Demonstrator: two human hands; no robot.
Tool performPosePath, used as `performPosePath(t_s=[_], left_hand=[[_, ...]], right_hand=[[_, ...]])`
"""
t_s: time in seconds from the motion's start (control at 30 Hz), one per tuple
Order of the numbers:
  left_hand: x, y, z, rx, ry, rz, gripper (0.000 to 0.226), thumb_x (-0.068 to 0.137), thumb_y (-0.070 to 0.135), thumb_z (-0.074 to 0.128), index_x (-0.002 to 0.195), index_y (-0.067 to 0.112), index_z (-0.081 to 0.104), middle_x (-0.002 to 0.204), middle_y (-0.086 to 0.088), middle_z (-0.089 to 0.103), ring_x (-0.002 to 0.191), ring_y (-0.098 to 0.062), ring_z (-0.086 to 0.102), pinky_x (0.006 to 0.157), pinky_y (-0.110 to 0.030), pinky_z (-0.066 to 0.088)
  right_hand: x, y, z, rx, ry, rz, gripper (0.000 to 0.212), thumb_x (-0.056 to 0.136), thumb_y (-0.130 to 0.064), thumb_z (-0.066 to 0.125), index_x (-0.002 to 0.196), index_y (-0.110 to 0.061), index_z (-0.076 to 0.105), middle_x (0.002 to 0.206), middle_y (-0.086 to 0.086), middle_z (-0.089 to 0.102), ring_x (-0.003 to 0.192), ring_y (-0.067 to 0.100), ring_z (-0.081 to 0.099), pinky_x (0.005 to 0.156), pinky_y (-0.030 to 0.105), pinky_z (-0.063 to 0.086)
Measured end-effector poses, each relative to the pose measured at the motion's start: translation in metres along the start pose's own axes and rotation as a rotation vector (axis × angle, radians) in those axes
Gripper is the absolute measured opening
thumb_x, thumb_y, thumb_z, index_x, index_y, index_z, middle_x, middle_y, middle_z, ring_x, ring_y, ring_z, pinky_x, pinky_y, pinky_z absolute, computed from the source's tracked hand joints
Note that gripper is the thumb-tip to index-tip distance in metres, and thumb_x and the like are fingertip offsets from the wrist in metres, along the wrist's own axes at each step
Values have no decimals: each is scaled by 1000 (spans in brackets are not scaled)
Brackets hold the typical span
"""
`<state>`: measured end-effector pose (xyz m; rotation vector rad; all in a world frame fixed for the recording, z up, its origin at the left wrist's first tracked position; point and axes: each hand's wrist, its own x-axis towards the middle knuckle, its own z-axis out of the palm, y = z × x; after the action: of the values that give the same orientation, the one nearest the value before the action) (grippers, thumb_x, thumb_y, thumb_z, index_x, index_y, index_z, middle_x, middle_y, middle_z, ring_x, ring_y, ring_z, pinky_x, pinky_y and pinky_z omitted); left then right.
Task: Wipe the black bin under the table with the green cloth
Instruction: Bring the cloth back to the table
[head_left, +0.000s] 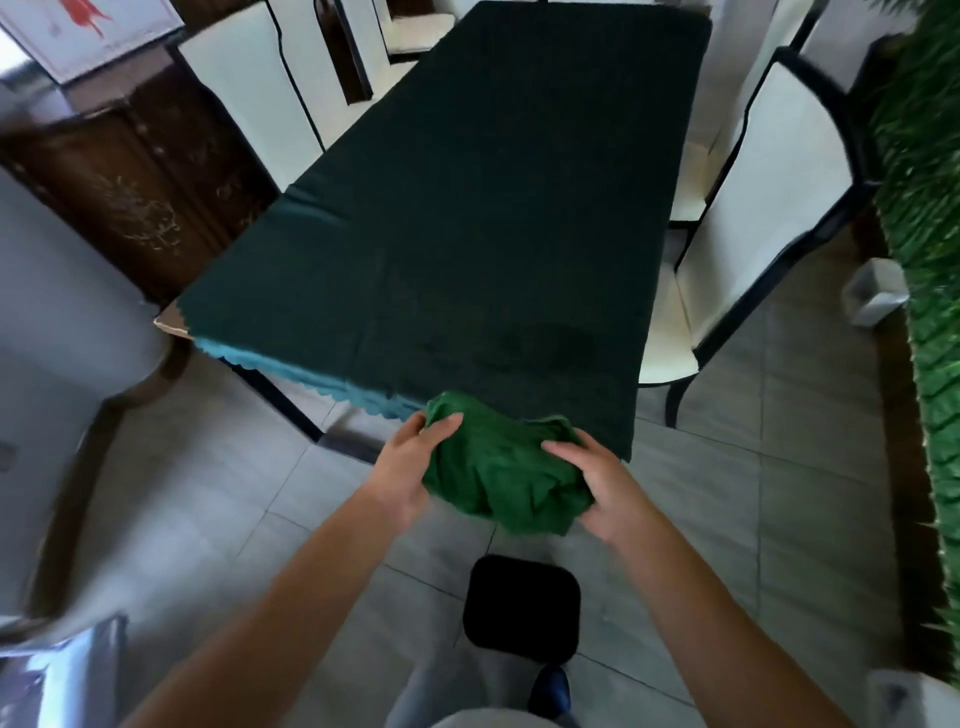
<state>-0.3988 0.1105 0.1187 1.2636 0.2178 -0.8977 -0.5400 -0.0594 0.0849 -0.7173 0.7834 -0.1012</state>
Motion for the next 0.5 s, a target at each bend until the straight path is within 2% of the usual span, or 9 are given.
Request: performPosePath(t_s=[0.1, 0.2, 0.27, 0.33, 0.4, 0.43, 0.5], left_hand=[[14, -7, 5, 57, 27, -60, 32, 95, 6, 68, 126, 1, 64, 117, -20, 75, 101, -34, 75, 74, -39, 64], [30, -20, 14, 70, 23, -119, 32, 96, 7, 63, 127, 0, 64, 126, -28, 68, 101, -38, 70, 70, -42, 61], [43, -30, 20, 30, -79, -167, 31, 97, 21, 60, 125, 10, 63, 129, -24, 67, 103, -38, 70, 75, -51, 60], [60, -37, 22, -54, -251, -233, 40, 103, 33, 51, 135, 11, 58, 137, -23, 63, 117, -47, 65, 86, -66, 55], [78, -33, 22, -211, -383, -278, 46, 106, 37, 47, 144, 10, 54, 145, -25, 56, 128, -50, 56, 96, -72, 48], [88, -26, 22, -281, -386, -295, 46, 104, 36, 51, 142, 11, 56, 145, -24, 56, 128, -47, 58, 97, -69, 49], [113, -5, 18, -323, -327, -247, 40, 97, 30, 61, 133, 14, 61, 137, -18, 64, 115, -37, 69, 88, -58, 58]], right_hand=[[11, -26, 7, 39, 34, -48, 25, 89, 4, 61, 111, -7, 67, 107, 24, 73, 95, 40, 73, 77, 48, 62], [22, -42, 25, 109, -17, -62, 20, 83, -5, 59, 102, -10, 66, 97, 18, 69, 84, 33, 72, 69, 41, 61], [30, -50, 40, 178, -79, -80, 32, 74, -12, 62, 105, -6, 65, 99, 18, 68, 89, 35, 70, 75, 43, 60], [43, -58, 55, 241, -114, -90, 28, 70, -14, 64, 95, -4, 70, 95, 17, 71, 87, 34, 71, 78, 44, 60], [60, -65, 62, 282, -105, -104, 26, 71, -15, 64, 94, -5, 73, 94, 16, 73, 85, 32, 73, 78, 44, 61], [70, -69, 64, 289, -100, -112, 30, 72, -15, 65, 99, -5, 72, 97, 16, 74, 88, 31, 74, 78, 43, 61], [91, -78, 67, 285, -107, -137, 35, 77, -14, 65, 111, -5, 68, 105, 16, 73, 97, 31, 73, 83, 43, 61]])
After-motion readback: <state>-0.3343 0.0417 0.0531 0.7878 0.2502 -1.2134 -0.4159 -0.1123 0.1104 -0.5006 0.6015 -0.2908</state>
